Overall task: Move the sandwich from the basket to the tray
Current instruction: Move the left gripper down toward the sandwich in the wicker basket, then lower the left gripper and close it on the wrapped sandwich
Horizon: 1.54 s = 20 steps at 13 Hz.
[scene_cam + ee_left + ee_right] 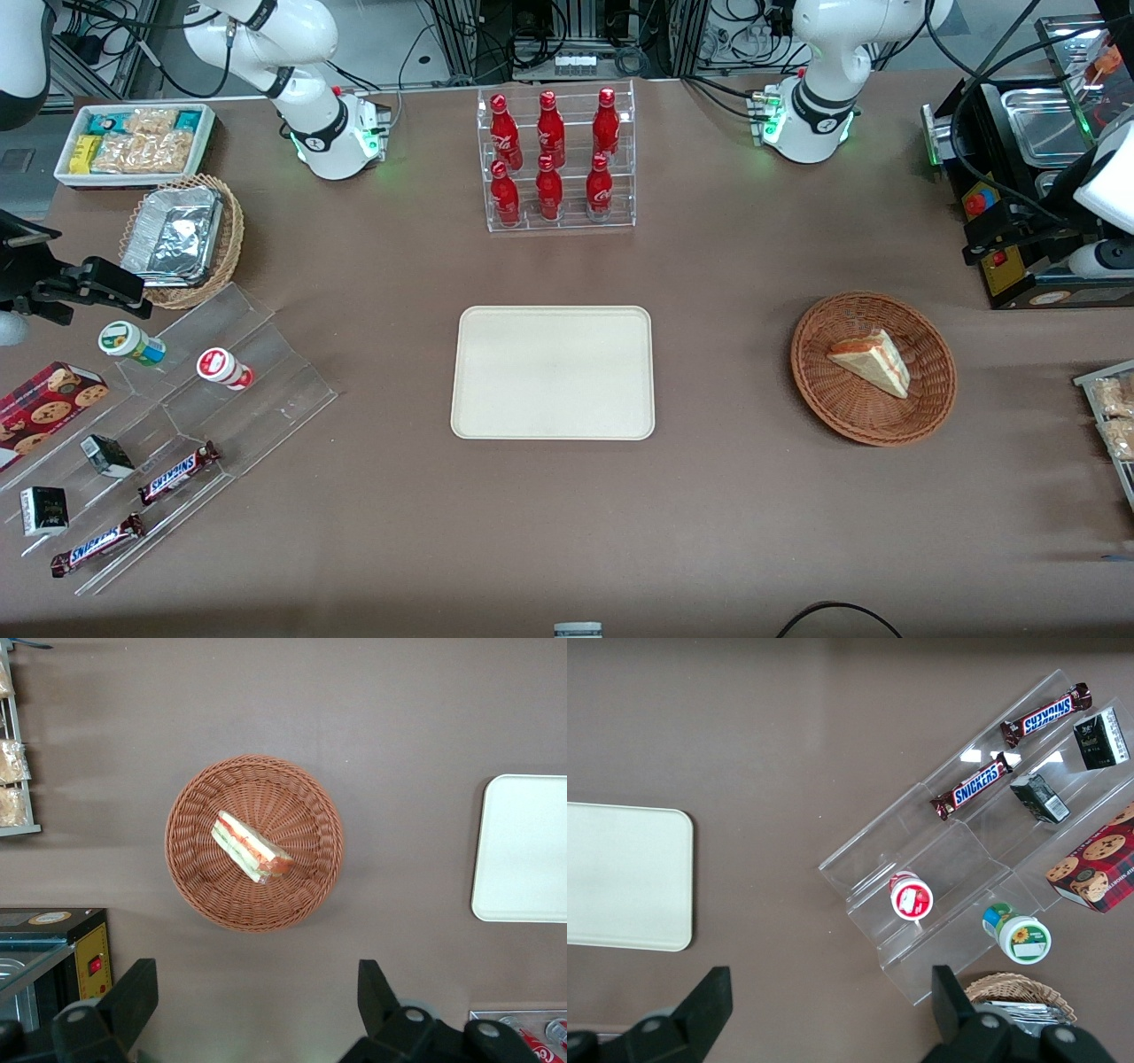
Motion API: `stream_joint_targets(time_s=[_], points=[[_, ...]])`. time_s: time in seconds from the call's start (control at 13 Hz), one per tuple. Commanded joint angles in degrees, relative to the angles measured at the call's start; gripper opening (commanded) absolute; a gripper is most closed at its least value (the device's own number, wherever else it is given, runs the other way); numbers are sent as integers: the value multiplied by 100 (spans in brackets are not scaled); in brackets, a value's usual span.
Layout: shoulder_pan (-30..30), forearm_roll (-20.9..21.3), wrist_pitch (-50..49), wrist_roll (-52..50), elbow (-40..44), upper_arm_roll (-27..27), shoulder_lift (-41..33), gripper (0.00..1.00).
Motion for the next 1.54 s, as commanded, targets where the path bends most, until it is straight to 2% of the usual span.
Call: stream_joint_targets(time_s=[0.0,0.23,0.46,0.62,0.85,0.92,1.23,1.46], points=[[-4,45,-132,43,110,9,29,100],[49,71,-97,69,49,26,81,100],[41,396,140,-53,-136,27,273,100],[67,353,149,-167,-136,53,484,100],[252,396,385,-1859,-442,53,652,99],[234,440,648,-2116,-739,53,653,100],[190,440,2158,-3916,-2013,53,618,100],[286,423,3651,-4744,-3112,53,644,100]])
